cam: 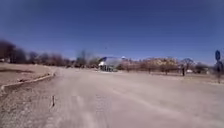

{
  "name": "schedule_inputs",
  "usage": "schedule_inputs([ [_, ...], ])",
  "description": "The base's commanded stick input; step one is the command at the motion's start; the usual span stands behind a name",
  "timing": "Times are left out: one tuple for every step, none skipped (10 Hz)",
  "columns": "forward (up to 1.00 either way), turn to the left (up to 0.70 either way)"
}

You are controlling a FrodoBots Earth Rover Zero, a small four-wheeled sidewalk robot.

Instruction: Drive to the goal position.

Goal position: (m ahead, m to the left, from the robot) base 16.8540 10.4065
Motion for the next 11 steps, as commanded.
schedule_inputs([
  [1.00, 0.27],
  [1.00, 0.27],
  [1.00, 0.27],
  [1.00, 0.00],
  [1.00, 0.00],
  [1.00, 0.00],
  [1.00, 0.00],
  [1.00, 0.00],
  [1.00, 0.10],
  [1.00, 0.22],
  [1.00, 0.27],
])
